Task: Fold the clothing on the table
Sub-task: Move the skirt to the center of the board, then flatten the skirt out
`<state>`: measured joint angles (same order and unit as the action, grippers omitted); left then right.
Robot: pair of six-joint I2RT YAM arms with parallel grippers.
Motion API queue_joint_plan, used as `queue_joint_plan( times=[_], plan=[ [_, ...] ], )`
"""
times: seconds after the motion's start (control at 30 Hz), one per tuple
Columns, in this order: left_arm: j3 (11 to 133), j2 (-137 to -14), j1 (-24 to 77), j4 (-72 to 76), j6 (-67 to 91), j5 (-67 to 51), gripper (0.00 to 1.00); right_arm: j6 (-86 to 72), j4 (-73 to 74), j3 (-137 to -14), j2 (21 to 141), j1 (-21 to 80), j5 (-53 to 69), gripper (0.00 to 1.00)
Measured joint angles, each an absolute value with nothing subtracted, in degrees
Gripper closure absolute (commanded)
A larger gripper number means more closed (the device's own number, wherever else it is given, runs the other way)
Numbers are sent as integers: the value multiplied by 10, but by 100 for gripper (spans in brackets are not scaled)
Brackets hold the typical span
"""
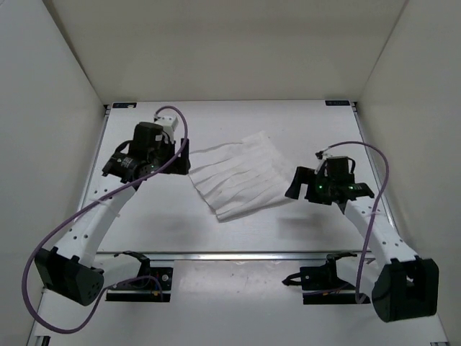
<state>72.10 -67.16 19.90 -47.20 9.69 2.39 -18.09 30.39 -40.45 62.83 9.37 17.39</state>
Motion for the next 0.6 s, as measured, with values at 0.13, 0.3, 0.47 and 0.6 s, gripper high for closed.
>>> queue_joint_plan(
  times=[0.13, 0.3, 0.47, 0.6],
  plan=[
    [654, -687, 251, -444, 118, -11, 1, -179, 287, -411, 559, 37, 177, 2],
    [632, -714, 293, -398, 135, -53, 1, -165, 225, -457, 628, 48, 161, 9],
    [630, -741, 302, -318, 138, -70, 2, -158, 213, -527, 771, 63, 144, 40],
    [629, -786, 313, -243, 140, -90, 30, -164, 215, -535, 801, 72, 135, 82]
  ],
)
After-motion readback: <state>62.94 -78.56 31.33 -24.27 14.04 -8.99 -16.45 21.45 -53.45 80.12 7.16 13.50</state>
